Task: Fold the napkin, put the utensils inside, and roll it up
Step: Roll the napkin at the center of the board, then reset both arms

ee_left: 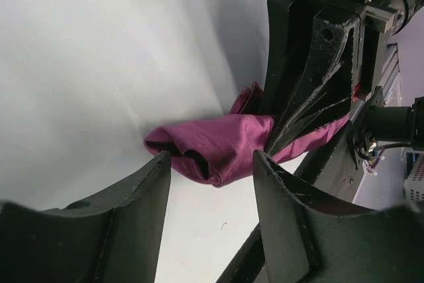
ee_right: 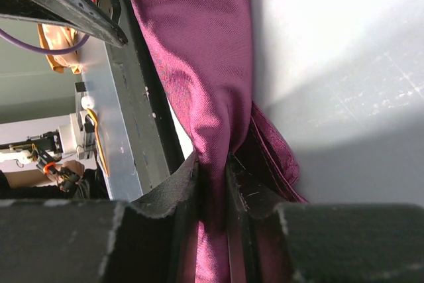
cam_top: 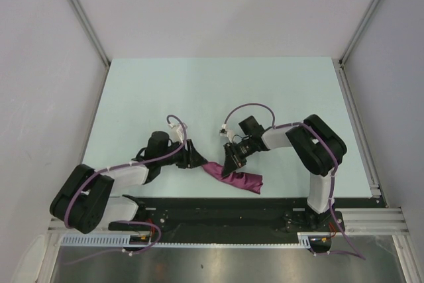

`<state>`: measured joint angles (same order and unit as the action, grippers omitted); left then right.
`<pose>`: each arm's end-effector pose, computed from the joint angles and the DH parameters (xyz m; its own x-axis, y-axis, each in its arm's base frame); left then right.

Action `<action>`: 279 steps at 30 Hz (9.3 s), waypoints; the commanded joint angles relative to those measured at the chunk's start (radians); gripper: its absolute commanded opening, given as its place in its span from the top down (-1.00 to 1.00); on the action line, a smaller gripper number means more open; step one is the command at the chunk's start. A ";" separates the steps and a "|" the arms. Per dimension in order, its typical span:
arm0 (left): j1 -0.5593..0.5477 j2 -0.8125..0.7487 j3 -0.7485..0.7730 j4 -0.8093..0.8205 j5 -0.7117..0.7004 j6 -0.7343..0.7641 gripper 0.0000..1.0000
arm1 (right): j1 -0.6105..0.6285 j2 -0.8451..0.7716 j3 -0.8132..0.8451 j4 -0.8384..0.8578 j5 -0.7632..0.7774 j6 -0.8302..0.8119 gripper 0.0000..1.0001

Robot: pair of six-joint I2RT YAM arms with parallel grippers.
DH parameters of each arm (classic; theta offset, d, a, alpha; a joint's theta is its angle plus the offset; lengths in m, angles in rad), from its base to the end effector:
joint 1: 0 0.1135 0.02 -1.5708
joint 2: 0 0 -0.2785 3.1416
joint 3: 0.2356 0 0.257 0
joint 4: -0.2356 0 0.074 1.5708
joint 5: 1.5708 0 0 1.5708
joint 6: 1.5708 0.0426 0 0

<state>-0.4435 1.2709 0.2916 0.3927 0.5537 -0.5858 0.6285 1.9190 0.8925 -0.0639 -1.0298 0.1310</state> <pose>0.1879 -0.1141 0.1446 -0.8371 -0.1229 -0.5331 0.3573 0.6149 -0.7030 0.2536 0.2295 0.1075 -0.7926 -0.4929 -0.3589 -0.5242 0.2502 0.8140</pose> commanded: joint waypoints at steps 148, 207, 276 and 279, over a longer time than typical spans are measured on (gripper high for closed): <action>-0.040 0.587 0.656 -0.101 -0.058 0.035 0.42 | -0.200 0.146 0.306 -0.281 0.324 -0.106 0.11; 0.011 0.582 0.908 -0.328 -0.071 -0.013 -0.06 | -0.104 -0.164 0.086 -0.353 0.729 -0.059 0.07; 0.167 0.139 0.577 -0.359 -0.112 0.010 -0.37 | 0.034 -0.472 0.194 -0.292 0.798 -0.024 -0.77; 0.215 0.067 0.575 -0.429 -0.132 0.032 -0.46 | -0.042 -0.500 0.192 -0.260 0.786 -0.002 -0.77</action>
<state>-0.2806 1.4658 0.8635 0.0284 0.4603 -0.5930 0.6666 1.4891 1.0534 -0.4046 -0.2031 0.0864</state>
